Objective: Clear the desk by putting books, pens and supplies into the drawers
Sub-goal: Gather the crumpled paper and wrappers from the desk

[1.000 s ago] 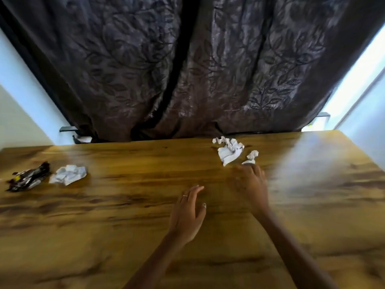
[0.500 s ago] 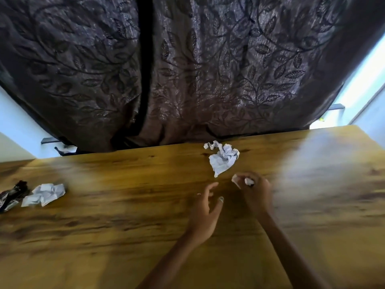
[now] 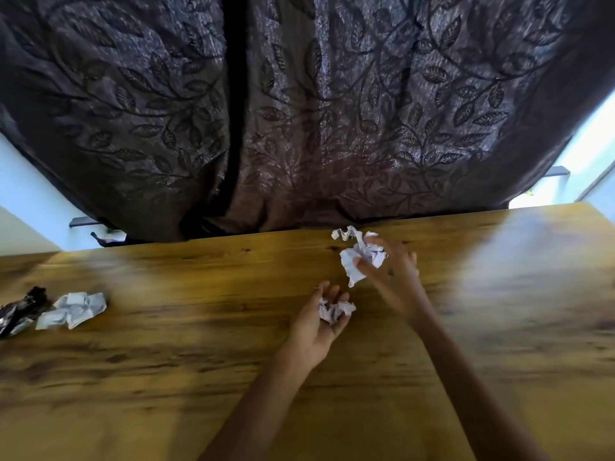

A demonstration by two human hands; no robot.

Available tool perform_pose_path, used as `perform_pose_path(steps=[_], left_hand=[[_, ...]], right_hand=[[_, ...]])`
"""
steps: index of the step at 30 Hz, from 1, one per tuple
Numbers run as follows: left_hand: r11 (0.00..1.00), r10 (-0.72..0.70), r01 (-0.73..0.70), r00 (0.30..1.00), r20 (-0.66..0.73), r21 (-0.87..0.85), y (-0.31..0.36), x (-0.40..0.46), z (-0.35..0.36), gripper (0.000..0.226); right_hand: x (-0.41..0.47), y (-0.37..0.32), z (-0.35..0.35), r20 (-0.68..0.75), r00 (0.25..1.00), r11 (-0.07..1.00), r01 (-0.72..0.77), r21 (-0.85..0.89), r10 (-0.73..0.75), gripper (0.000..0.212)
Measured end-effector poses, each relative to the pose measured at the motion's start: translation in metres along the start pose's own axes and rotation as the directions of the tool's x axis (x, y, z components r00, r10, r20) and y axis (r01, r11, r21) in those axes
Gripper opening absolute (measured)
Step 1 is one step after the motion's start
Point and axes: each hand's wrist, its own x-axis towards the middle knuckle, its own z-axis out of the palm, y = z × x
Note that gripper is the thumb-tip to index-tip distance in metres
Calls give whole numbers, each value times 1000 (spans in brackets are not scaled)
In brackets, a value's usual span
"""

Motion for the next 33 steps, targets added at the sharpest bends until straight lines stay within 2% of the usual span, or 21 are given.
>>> perform_pose_path(steps=[2,3,6,9,13,16,18,21,24,27,30,33], left_hand=[[999,1,-1,1000,-13,-36,5,-1,-2,24],[999,0,-1,1000,-14,-48,7,-2,-3,23],[997,0,-1,1000,-13,-73,11,-3,-7,24],[997,0,0,1000,-1,-82,11,-1,-11,28],[999,18,-15,992,123,-29,12,-3,-10,35],[998,45,-53,973,225,27,10,-7,-8,36],[997,61,-70,966,250,28,9,-7,-8,37],[997,79,-80,975,208,-4,10,-6,-11,37],[994,92,-83,984,151,-64,16,-7,-17,32],[988,97,-81,989,113,-133,26,-9,-23,31],[984,101,-86,991,92,-155,31,-11,-29,34],[985,98,-84,991,88,-153,33,-13,-33,35]], right_hand=[[33,5,1,-39,998,976,-54,-213,47,60],[45,9,4,-14,997,962,-75,-261,74,65],[63,28,19,62,995,959,-58,-276,78,59],[58,37,25,8,1000,981,-23,-194,25,43],[33,15,23,37,997,996,58,71,-61,42],[8,-6,29,148,979,981,120,155,-143,37],[-6,-16,37,278,944,980,143,138,-177,31],[-7,-16,47,439,870,974,216,72,-225,23],[16,-5,45,532,831,981,192,0,-162,42],[45,-2,42,422,901,989,138,-52,-104,55],[72,-2,43,283,959,919,140,-368,-32,51],[80,5,50,296,955,802,149,-579,36,52]])
